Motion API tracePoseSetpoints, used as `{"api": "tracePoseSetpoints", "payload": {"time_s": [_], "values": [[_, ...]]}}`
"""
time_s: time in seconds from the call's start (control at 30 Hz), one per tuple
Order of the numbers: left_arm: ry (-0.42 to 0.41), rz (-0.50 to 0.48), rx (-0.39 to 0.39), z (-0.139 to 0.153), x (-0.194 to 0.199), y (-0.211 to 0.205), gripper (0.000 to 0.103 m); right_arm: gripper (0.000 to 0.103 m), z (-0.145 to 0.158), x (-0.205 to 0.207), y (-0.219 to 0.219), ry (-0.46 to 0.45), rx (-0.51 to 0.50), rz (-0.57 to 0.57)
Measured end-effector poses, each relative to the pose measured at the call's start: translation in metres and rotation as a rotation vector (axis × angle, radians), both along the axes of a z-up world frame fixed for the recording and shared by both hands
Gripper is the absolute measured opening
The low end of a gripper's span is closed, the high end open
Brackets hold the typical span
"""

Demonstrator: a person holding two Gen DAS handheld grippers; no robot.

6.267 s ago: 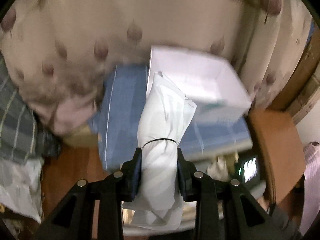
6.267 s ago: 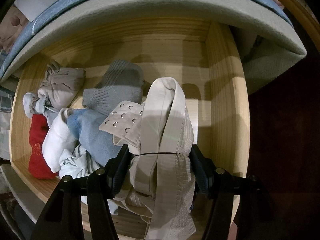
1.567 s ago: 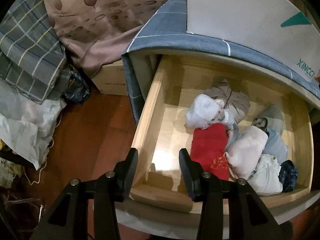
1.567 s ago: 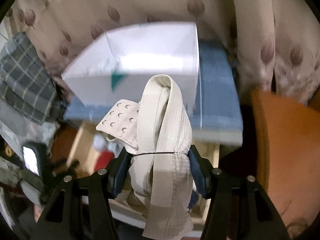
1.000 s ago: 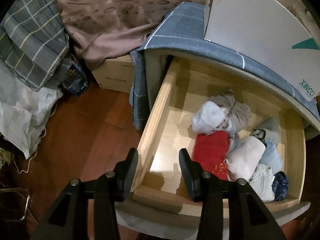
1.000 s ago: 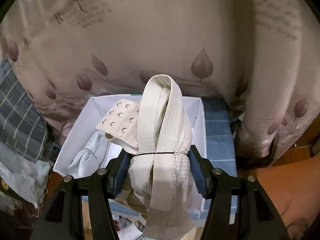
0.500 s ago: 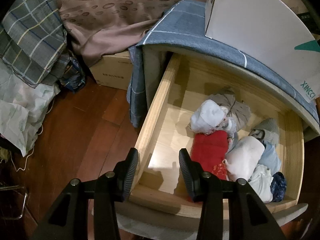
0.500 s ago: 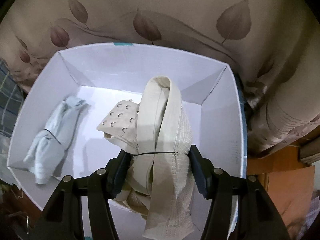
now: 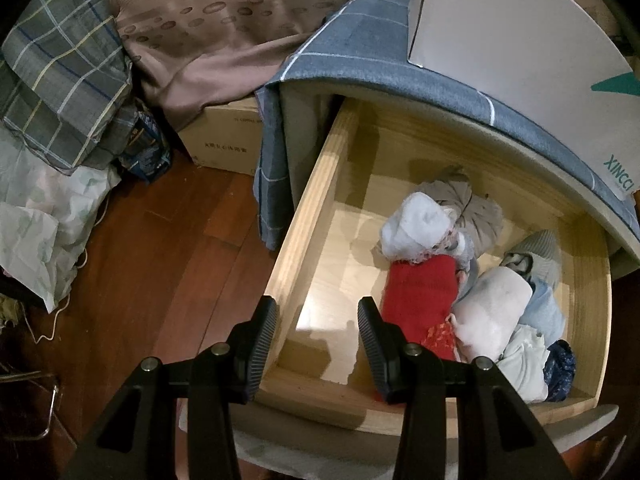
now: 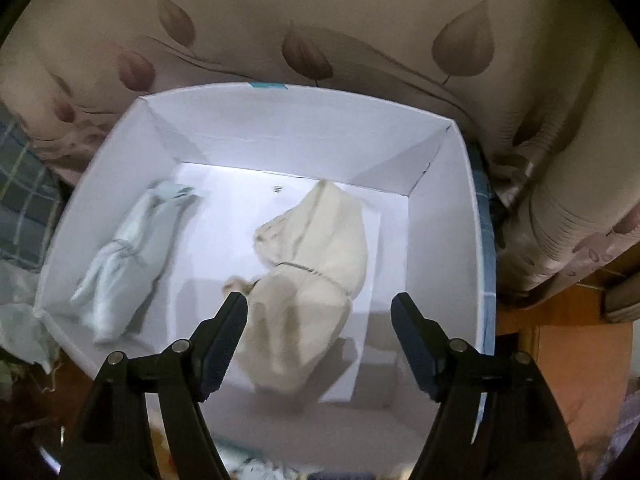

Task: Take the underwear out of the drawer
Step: 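Lower the beige underwear into the white box and open the right tool, then move the open right tool into the drawer over the dark blue patterned underwear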

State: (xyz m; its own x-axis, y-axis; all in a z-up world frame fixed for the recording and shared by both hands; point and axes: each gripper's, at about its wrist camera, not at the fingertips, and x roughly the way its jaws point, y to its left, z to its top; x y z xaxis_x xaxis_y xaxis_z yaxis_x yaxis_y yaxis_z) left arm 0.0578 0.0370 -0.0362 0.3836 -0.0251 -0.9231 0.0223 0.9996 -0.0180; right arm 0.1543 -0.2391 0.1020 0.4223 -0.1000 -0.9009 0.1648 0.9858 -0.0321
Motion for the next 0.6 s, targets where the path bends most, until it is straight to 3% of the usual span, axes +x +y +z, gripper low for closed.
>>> {"api": "tracePoseSetpoints", "payload": {"time_s": [0.17,0.33,0.6], "values": [[0.005,-0.003,0.005,0.001,-0.002,0.0,0.043,0.072,0.027,-0.048,0.004,-0.021,0.034,0.058],[0.017,-0.008,0.01,-0.001,-0.002,0.0,0.043,0.072,0.024,-0.095,0.003,0.029,0.073,0.102],[0.028,-0.026,0.02,-0.002,-0.004,0.0,0.043,0.072,-0.057,-0.148,-0.001,0.28,0.098,0.133]]}}
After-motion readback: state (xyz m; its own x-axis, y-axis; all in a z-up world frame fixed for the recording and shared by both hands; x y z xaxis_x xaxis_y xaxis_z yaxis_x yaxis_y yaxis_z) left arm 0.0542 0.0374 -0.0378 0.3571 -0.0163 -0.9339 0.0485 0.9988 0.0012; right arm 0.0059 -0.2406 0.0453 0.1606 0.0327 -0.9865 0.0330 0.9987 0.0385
